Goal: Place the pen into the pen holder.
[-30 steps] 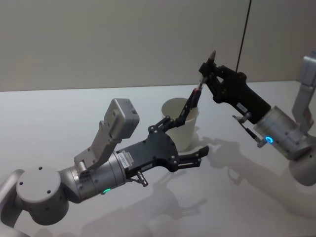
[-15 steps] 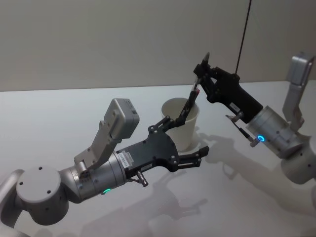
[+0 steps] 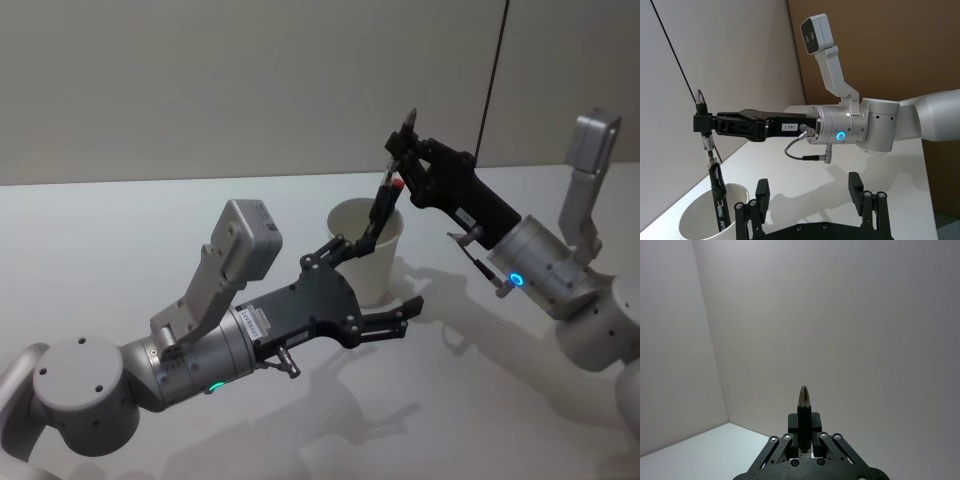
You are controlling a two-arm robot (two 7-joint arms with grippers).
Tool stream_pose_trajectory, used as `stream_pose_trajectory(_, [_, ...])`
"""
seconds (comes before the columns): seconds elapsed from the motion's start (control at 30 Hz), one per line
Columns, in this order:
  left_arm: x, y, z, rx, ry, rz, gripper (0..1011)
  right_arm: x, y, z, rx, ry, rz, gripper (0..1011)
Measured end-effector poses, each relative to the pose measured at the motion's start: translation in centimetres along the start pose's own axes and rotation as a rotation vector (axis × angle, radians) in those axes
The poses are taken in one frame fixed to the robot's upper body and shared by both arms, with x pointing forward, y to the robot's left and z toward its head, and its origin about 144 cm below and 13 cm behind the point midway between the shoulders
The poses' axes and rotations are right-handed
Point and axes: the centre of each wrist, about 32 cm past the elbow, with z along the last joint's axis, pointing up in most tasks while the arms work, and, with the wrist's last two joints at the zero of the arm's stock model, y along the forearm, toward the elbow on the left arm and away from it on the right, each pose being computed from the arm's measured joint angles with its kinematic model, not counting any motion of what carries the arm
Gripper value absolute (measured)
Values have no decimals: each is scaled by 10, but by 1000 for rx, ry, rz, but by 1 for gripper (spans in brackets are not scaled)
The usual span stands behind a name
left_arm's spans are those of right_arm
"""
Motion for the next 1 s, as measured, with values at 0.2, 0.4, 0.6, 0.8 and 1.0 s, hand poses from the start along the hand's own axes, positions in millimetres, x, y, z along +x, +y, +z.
stream_pose_trajectory(0.2, [0,0,0,0,0,0,1003,0,5,-1,12,4,-3,140])
stream_pose_trajectory(0.4, [0,0,0,0,0,0,1002,-1,9,-2,20,6,-5,140])
stream_pose_trajectory(0.6, [0,0,0,0,0,0,1002,-1,13,-4,17,10,-5,140])
stream_pose_trajectory(0.8, [0,0,0,0,0,0,1003,-2,17,-7,3,13,-2,140])
stream_pose_trajectory(1.0, [0,0,0,0,0,0,1003,-3,20,-10,-15,16,1,158])
